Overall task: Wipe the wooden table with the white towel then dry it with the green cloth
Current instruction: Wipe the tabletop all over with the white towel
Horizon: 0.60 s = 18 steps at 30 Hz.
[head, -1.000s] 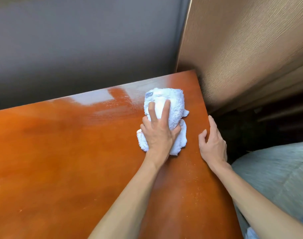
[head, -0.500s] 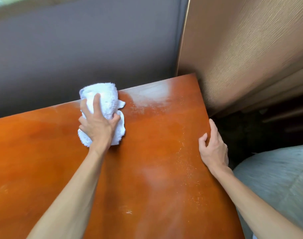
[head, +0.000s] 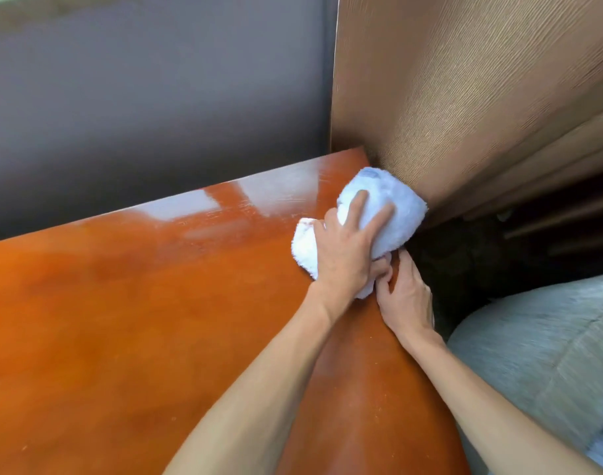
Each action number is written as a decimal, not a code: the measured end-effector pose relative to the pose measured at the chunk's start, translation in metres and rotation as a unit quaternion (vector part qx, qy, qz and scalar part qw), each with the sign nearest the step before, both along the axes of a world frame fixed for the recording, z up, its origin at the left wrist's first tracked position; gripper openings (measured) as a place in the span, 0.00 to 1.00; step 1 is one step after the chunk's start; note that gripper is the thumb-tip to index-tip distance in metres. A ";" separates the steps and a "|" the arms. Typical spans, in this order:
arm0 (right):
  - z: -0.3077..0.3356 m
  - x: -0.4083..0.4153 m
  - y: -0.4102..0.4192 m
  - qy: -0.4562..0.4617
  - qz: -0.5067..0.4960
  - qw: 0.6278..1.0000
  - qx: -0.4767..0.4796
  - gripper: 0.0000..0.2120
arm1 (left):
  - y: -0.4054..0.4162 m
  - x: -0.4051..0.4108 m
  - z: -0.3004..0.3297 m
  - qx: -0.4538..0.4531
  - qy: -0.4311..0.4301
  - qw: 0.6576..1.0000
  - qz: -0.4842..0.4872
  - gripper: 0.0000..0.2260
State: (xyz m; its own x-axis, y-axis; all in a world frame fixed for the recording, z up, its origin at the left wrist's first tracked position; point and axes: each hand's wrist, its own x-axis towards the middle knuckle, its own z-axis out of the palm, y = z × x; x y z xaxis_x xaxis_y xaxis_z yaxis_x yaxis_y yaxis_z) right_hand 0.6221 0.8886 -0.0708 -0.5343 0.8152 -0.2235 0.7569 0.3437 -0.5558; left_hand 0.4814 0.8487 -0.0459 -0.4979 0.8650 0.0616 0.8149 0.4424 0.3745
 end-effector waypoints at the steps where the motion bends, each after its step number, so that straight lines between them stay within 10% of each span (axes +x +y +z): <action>1: -0.002 0.000 0.000 -0.001 -0.005 1.000 -0.005 0.20 | -0.002 0.007 -0.001 -0.006 0.003 1.000 -0.011 0.38; 18: 0.001 0.004 0.002 -0.009 0.012 1.000 -0.021 0.23 | -0.022 -0.111 -0.004 0.000 0.024 0.990 0.136 0.36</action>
State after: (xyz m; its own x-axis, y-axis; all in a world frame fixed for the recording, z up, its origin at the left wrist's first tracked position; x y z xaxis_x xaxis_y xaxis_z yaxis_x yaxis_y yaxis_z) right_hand 0.6262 0.8908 -0.0699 -0.5493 0.7916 -0.2676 0.7591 0.3387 -0.5560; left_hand 0.3707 0.8270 -0.0496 -0.7096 0.6986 0.0913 0.6819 0.6483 0.3387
